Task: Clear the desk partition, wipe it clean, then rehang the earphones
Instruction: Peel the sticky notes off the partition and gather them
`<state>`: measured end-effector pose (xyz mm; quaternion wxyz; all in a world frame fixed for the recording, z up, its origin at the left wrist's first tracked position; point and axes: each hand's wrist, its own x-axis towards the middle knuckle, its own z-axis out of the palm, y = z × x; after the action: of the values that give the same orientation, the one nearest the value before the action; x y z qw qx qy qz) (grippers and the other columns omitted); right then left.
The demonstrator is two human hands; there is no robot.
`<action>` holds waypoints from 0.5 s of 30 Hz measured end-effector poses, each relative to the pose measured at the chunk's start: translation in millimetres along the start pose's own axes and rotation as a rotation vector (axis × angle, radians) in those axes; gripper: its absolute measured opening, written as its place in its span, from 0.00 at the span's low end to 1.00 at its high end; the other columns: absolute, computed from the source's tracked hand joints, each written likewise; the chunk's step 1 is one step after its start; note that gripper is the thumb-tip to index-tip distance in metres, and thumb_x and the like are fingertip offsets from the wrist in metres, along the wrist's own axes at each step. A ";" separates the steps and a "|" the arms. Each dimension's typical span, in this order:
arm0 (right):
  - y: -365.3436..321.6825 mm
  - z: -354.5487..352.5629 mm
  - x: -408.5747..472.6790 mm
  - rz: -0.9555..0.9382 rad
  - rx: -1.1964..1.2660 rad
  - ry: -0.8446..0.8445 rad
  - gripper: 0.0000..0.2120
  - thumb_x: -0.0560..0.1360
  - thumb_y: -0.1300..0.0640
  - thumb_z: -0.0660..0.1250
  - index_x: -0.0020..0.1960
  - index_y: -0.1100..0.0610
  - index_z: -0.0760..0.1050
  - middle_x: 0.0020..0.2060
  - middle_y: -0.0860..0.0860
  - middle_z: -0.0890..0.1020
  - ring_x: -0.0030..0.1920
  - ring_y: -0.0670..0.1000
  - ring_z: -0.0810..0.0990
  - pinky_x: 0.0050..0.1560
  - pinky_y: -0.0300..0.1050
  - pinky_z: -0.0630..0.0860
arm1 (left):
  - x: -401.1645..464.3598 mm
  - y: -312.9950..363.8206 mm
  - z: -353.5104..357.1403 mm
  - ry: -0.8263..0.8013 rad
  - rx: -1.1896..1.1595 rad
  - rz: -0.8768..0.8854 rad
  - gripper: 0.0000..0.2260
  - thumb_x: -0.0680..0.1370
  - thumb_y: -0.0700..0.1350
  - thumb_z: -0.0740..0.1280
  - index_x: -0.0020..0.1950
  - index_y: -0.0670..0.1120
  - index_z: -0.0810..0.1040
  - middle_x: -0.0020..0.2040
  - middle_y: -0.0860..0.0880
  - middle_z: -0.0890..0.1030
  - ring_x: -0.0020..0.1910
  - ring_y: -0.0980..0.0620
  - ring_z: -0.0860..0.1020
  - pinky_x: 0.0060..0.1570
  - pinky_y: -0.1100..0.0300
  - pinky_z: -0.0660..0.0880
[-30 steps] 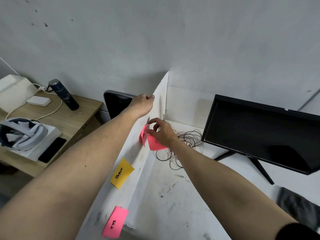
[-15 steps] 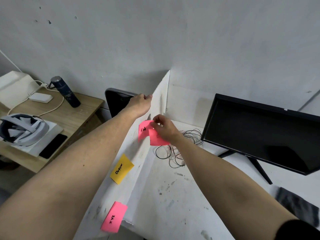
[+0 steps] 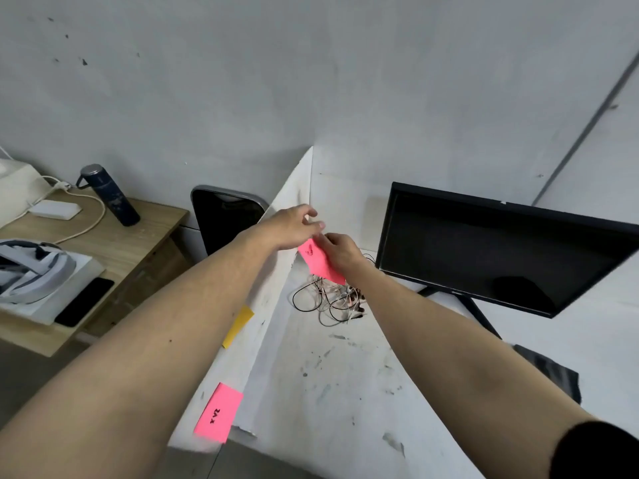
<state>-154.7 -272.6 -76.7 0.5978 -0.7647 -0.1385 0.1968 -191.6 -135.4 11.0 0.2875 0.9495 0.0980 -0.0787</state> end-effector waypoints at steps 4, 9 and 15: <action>-1.8 -0.2 -30.2 0.059 0.128 0.080 0.21 0.82 0.43 0.61 0.48 0.60 0.81 0.36 0.52 0.81 0.34 0.49 0.79 0.38 0.41 0.75 | -28.2 -5.0 3.5 -0.267 -0.065 0.036 0.21 0.78 0.52 0.69 0.68 0.46 0.72 0.56 0.47 0.81 0.52 0.49 0.81 0.52 0.57 0.74; -5.4 20.2 -68.6 0.079 0.181 0.154 0.20 0.81 0.42 0.61 0.49 0.58 0.80 0.36 0.51 0.82 0.34 0.49 0.80 0.33 0.37 0.75 | -63.1 -14.2 10.2 -0.319 -0.163 0.058 0.10 0.77 0.39 0.69 0.57 0.43 0.75 0.46 0.43 0.81 0.38 0.50 0.80 0.37 0.62 0.77; 7.8 43.7 -95.0 0.032 0.270 0.036 0.14 0.77 0.51 0.71 0.59 0.58 0.79 0.49 0.56 0.84 0.45 0.52 0.83 0.43 0.43 0.78 | -95.2 -22.1 12.1 -0.196 -0.045 0.011 0.07 0.78 0.40 0.66 0.55 0.45 0.75 0.41 0.47 0.81 0.32 0.55 0.78 0.28 0.69 0.72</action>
<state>-259.3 -279.4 -80.5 0.6943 -0.6829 -0.0877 0.2094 -290.0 -137.5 8.9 0.3174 0.9310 0.0659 -0.1676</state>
